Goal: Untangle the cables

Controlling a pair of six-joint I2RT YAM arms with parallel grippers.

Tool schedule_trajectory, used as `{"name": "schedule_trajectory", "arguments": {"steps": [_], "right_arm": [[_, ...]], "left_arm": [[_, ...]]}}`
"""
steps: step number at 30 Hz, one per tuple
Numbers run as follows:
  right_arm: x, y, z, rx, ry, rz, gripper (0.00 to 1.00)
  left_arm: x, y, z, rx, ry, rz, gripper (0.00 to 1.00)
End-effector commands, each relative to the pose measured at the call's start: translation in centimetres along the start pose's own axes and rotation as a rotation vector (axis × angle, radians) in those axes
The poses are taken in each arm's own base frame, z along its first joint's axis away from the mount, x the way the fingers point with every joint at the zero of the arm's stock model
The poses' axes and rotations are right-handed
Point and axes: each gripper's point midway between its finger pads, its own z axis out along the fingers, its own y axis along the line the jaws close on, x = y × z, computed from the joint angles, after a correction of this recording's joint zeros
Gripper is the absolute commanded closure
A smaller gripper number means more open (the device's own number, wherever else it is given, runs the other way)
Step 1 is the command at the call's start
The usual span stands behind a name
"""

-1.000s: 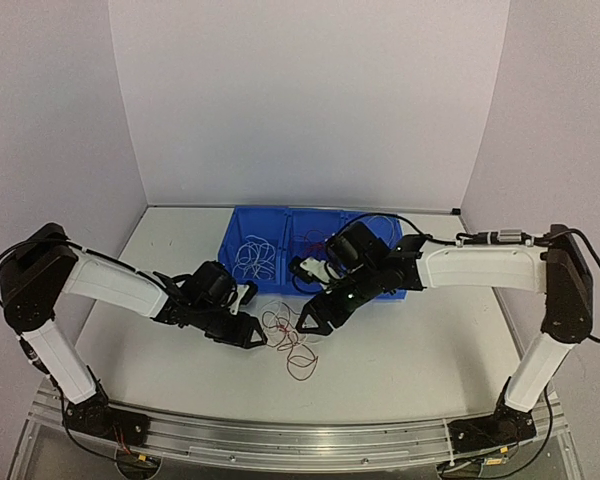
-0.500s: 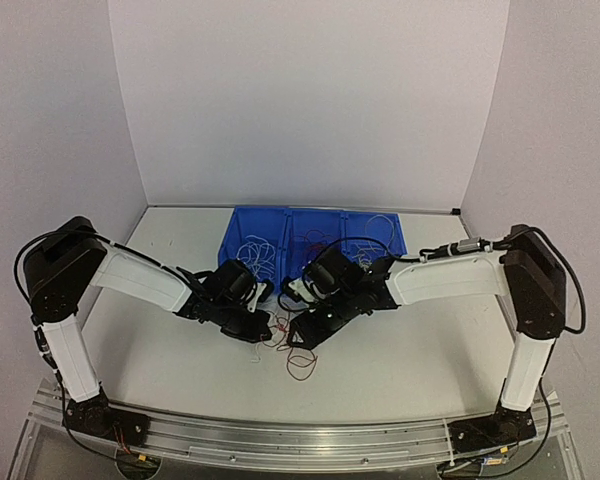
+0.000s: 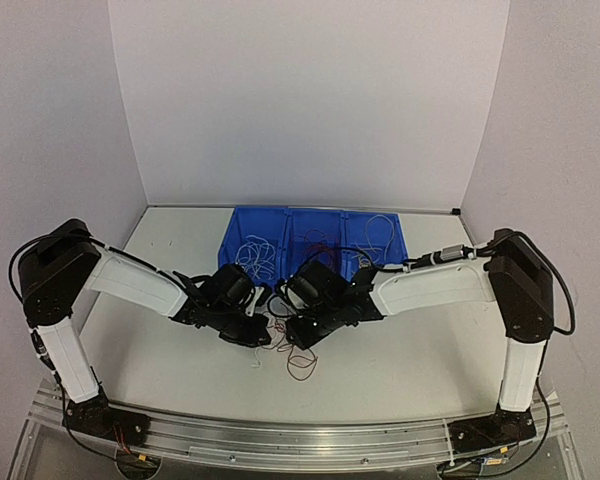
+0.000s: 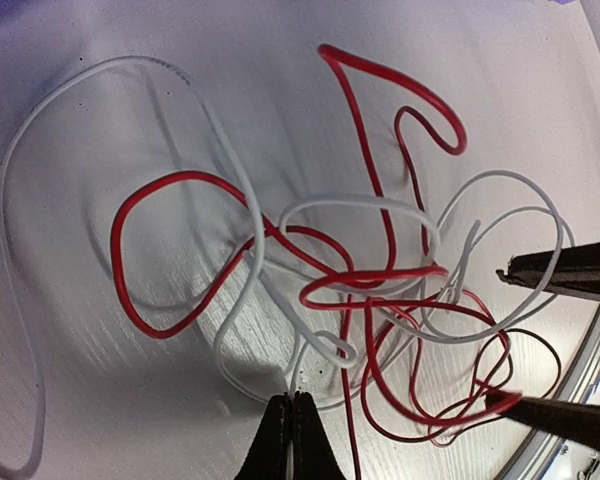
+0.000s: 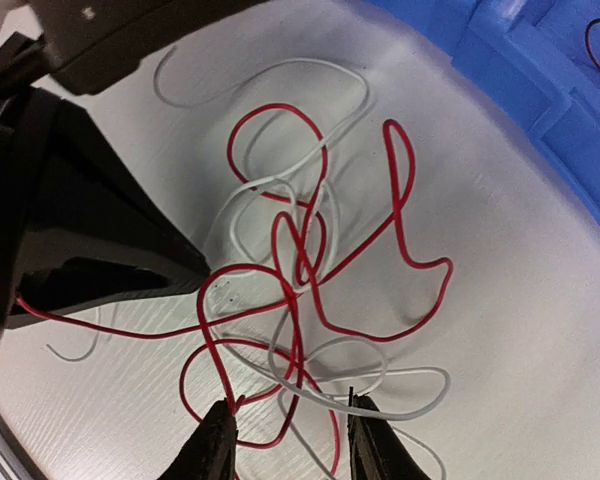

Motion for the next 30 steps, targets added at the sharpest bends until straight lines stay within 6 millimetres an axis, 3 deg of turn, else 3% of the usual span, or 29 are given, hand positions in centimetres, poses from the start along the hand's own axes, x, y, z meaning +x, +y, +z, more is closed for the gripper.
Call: {"name": "schedule_trajectory", "arguments": {"steps": [1, 8, 16, 19, 22, 30], "right_arm": [[-0.8, -0.2, 0.0, 0.015, -0.026, 0.030, 0.64], [-0.3, 0.7, 1.2, -0.032, 0.010, 0.058, 0.65], [-1.0, 0.0, 0.0, 0.003, -0.026, 0.074, 0.90], [-1.6, -0.8, -1.0, 0.047, -0.064, 0.093, 0.98], [-1.9, -2.8, -2.9, 0.141, -0.119, 0.133, 1.00], [0.5, -8.5, -9.4, 0.330, -0.206, 0.194, 1.00]], "left_arm": [[-1.5, -1.3, -1.6, 0.033, -0.070, -0.021, 1.00], [-1.5, -1.6, -1.6, 0.044, -0.063, -0.041, 1.00], [-1.5, -1.1, -1.7, 0.018, -0.070, -0.062, 1.00], [-1.3, -0.2, -1.8, -0.025, -0.072, -0.085, 1.00], [-1.0, 1.5, -2.5, -0.120, -0.085, -0.140, 1.00], [0.5, 7.9, -7.9, -0.437, -0.184, -0.302, 1.00]]}}
